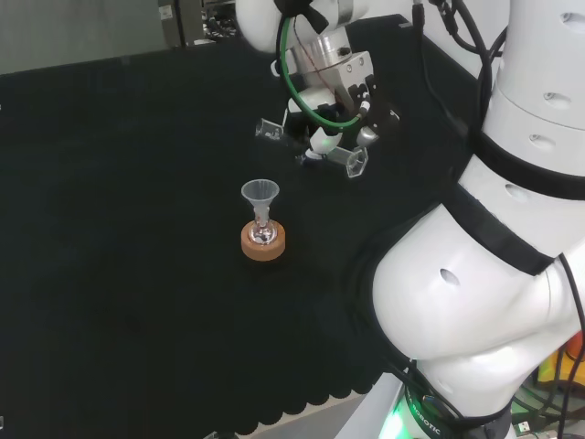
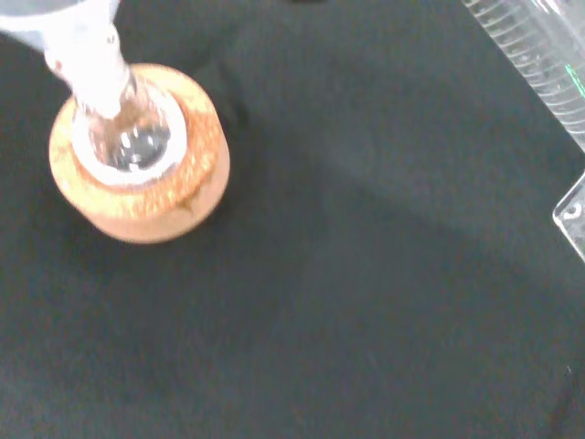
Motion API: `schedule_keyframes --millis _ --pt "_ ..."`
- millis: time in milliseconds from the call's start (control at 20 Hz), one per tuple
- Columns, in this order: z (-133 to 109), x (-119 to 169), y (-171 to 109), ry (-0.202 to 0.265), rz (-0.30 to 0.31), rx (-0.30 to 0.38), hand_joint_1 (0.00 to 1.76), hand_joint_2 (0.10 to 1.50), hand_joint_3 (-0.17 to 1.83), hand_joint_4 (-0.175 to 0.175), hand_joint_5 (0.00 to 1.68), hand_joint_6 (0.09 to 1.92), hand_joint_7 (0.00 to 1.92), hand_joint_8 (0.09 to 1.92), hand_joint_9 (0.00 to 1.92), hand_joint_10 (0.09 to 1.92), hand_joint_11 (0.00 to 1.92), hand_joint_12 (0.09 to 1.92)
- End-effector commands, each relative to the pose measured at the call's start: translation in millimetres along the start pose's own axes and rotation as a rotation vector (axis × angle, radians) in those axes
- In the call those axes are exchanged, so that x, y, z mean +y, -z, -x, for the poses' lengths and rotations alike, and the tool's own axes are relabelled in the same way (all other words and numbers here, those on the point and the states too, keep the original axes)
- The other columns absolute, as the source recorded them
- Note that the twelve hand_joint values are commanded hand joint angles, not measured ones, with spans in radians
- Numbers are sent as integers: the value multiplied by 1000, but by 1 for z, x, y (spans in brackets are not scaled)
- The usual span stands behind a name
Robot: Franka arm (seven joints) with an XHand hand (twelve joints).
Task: Put the graduated cylinder back on the table.
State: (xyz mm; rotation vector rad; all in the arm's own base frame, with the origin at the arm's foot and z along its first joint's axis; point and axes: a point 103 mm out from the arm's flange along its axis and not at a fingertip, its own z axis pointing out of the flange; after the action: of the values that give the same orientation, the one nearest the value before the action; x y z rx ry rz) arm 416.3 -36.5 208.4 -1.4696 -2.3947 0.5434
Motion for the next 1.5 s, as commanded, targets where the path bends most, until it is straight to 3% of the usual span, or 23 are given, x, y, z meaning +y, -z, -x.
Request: schedule_keyframes --millis 50,450,950,1150,1500 --pt "23 14 1 35 142 141 1257 1117 1 -175 964 1023 992 1012 1391 87 1230 742" --pt "52 49 1 57 316 320 1257 1118 1 -175 962 1025 991 1014 1391 87 1229 743" --pt "84 108 3 118 426 429 1256 1118 1 -175 962 1027 989 1016 1385 87 1225 744" --pt "93 126 -6 112 496 505 1256 1120 1 -175 959 1029 986 1019 1382 87 1224 745" --pt "102 151 -14 147 526 577 1253 1125 2 -175 946 1049 973 1040 1379 87 1219 751"
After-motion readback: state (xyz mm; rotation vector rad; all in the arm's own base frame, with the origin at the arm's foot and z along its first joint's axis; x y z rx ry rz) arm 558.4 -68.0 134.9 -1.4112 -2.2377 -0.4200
